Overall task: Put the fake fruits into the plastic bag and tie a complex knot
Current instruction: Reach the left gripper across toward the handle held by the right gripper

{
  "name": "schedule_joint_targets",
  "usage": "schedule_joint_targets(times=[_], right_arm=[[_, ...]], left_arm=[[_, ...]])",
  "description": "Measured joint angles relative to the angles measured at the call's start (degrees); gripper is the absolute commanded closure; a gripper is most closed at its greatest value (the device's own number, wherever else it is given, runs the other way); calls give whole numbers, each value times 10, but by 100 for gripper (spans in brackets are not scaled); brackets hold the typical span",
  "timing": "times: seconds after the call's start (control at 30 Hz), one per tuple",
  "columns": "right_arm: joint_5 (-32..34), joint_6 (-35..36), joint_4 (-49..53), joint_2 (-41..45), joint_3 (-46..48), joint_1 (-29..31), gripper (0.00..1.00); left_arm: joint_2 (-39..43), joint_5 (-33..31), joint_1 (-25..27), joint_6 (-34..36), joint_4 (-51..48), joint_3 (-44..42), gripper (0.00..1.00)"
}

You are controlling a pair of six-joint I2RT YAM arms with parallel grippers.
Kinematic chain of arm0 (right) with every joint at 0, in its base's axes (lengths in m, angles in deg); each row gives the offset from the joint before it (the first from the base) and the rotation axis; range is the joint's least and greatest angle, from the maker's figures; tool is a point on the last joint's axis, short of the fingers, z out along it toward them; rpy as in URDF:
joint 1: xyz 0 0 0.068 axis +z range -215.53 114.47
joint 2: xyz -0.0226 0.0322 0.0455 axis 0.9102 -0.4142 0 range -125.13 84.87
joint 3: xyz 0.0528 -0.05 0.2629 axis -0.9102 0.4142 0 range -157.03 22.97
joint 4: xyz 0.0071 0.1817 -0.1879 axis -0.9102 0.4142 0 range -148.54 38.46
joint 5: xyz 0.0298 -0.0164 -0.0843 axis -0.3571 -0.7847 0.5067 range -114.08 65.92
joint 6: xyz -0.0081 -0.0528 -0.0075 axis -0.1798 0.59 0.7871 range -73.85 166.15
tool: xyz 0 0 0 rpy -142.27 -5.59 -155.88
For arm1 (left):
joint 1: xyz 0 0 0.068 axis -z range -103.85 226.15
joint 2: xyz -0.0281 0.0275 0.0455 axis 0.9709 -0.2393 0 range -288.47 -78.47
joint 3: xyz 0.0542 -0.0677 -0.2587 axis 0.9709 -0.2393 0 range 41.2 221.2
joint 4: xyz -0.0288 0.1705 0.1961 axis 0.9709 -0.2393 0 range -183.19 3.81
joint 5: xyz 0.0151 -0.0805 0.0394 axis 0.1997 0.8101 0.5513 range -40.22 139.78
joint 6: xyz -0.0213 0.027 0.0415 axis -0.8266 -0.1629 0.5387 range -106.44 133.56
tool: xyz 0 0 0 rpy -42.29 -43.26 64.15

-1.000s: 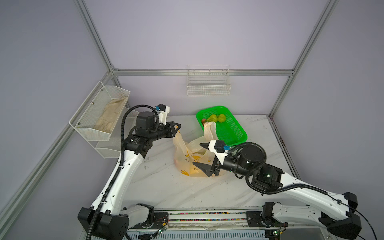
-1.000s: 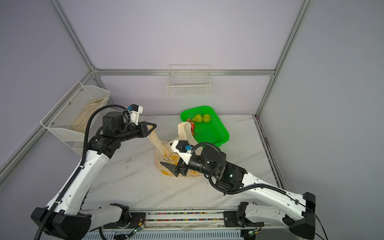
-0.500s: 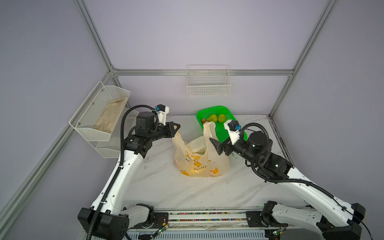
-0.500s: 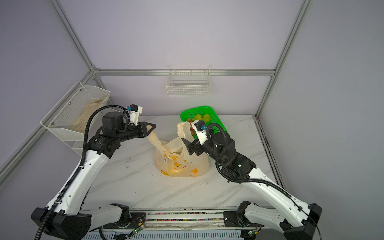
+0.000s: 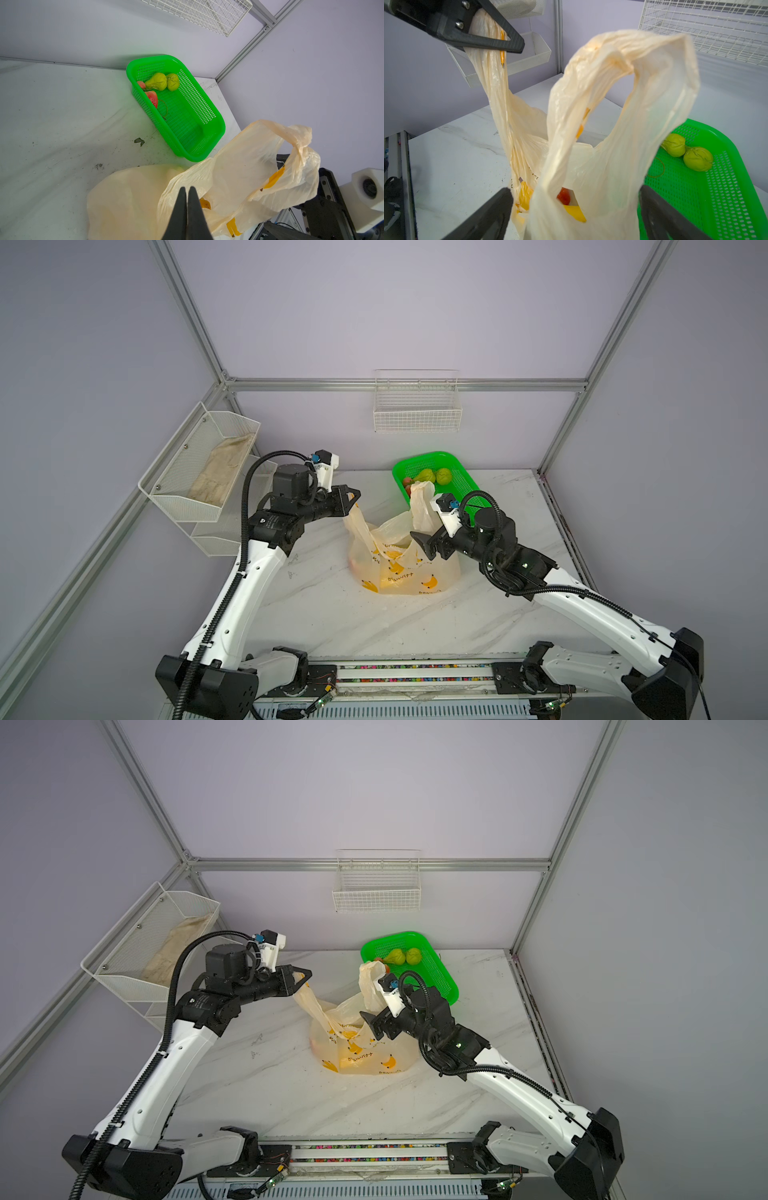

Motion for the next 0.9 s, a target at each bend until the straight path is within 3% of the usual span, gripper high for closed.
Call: schedule_joint_targets(times=[0.2, 0.3, 0.4, 0.53, 0.63, 0.9], right_arm=[[-39, 10, -61, -5, 44, -46, 47], [-71, 15, -101, -5, 68, -47, 66], [-100, 15, -133, -6, 76, -47, 82], [-121, 7, -171, -6, 76, -47, 87], [-131, -4, -187, -7, 76, -47, 89], [-137, -30, -200, -20, 76, -48, 91]], left_arm=[[0, -9, 0, 6, 0, 0, 100], [2, -28, 0, 16, -3, 0, 85], [11, -57, 0, 31, -10, 0, 58], [38, -104, 0, 66, -13, 1, 34], [62, -144, 18, 104, -10, 5, 24], [59, -253, 188, 199, 9, 85, 21]])
